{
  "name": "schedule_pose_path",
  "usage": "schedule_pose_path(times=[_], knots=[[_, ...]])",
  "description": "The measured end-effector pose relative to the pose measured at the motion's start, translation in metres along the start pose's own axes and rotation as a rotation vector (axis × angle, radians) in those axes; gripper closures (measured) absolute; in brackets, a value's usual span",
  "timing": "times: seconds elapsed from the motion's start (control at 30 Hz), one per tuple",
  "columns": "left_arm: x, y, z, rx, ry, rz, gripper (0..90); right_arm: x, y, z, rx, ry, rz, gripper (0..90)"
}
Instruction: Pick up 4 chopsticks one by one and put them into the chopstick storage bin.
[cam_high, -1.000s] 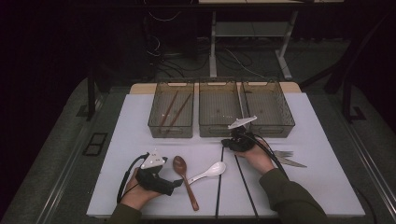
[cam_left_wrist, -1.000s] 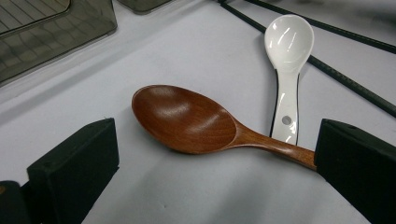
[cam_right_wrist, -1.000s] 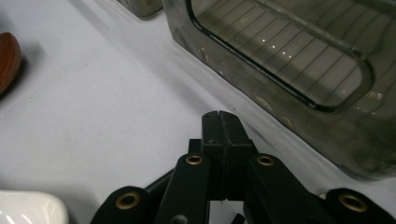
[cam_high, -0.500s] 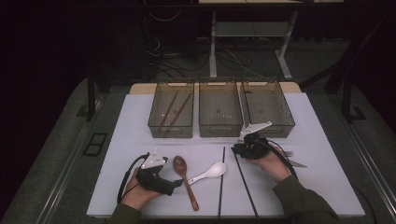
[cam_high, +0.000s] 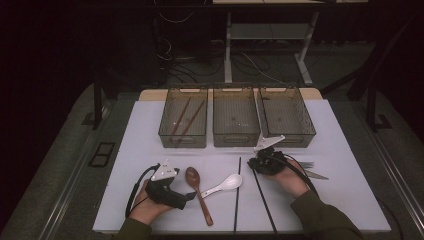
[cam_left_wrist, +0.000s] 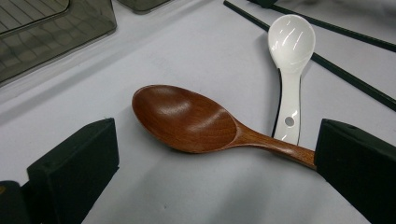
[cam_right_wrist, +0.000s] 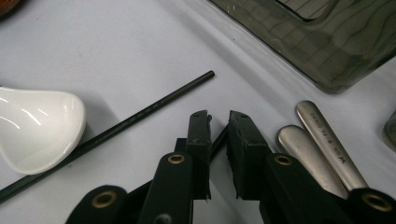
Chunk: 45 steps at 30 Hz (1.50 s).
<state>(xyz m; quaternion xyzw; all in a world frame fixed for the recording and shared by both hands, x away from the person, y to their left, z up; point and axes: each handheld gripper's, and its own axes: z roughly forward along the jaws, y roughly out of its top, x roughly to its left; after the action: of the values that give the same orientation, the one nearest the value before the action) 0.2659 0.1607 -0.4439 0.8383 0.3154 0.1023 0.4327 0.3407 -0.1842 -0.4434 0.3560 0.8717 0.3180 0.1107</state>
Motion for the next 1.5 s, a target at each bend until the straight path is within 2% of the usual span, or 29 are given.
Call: schedule_pose_path(times=[0.37, 0.57, 0.67, 0.77, 0.87, 0.93, 1.0, 1.07, 1.27, 1.5], knots=[[0.0, 0.0, 0.0, 0.001, -0.002, 0.001, 0.0, -0.001, 0.001, 0.001, 0.001, 0.016, -0.023, 85.9], [0.0, 0.0, 0.0, 0.001, -0.001, 0.001, 0.0, -0.003, 0.0, 0.0, -0.001, 0.029, -0.019, 85.1], [0.0, -0.001, 0.0, 0.001, 0.0, 0.004, 0.0, -0.007, 0.0, -0.005, -0.011, 0.061, 0.006, 75.3], [0.001, -0.001, 0.0, 0.003, 0.0, 0.003, 0.0, -0.014, -0.001, -0.016, -0.044, 0.114, 0.044, 66.7], [0.0, -0.001, 0.0, 0.003, -0.002, 0.003, 0.0, -0.017, -0.004, -0.027, -0.051, 0.119, 0.054, 58.2], [0.0, -0.001, 0.0, 0.002, -0.002, 0.005, 0.0, -0.017, -0.009, -0.034, -0.056, 0.108, 0.055, 55.5], [0.0, -0.001, 0.0, 0.002, -0.003, 0.005, 0.0, -0.019, -0.016, -0.04, -0.045, 0.133, 0.047, 53.1], [-0.001, -0.001, 0.0, 0.002, -0.003, 0.005, 0.0, -0.02, -0.024, -0.047, -0.038, 0.138, 0.046, 50.5], [-0.001, -0.001, 0.0, 0.002, -0.005, 0.006, 0.0, -0.022, -0.047, -0.068, -0.037, 0.175, 0.04, 52.3], [-0.001, -0.002, 0.0, 0.006, -0.009, 0.011, 0.0, -0.017, -0.076, -0.081, -0.016, 0.156, 0.02, 52.0]])
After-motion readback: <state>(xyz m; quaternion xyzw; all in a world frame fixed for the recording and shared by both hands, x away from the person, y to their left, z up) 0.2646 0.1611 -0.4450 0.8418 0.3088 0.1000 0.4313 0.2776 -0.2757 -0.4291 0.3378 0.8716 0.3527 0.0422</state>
